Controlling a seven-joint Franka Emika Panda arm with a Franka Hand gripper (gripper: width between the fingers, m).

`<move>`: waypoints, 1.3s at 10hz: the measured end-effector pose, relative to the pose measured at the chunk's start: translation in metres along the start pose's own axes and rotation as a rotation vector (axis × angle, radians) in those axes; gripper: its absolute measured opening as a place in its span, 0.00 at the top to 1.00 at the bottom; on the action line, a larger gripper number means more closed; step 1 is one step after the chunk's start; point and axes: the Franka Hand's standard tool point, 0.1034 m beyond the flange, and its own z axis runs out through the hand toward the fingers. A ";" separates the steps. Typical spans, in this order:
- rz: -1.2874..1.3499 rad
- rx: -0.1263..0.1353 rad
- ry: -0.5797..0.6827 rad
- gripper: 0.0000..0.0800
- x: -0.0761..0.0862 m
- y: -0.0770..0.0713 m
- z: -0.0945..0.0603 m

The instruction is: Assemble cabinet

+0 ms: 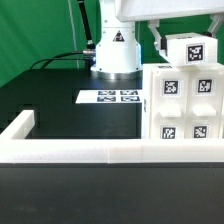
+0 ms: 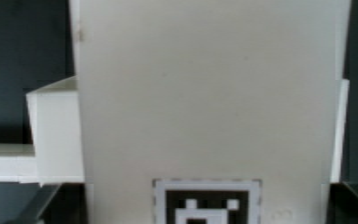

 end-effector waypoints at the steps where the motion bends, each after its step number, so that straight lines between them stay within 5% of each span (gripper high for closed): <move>1: 0.003 -0.001 0.018 0.30 0.000 0.000 0.000; 13: 0.144 0.004 0.046 0.30 -0.001 -0.001 0.000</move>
Offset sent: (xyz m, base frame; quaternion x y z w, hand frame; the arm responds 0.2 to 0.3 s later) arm -0.0044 0.0022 -0.0019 -0.0062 0.0010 0.0059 1.0000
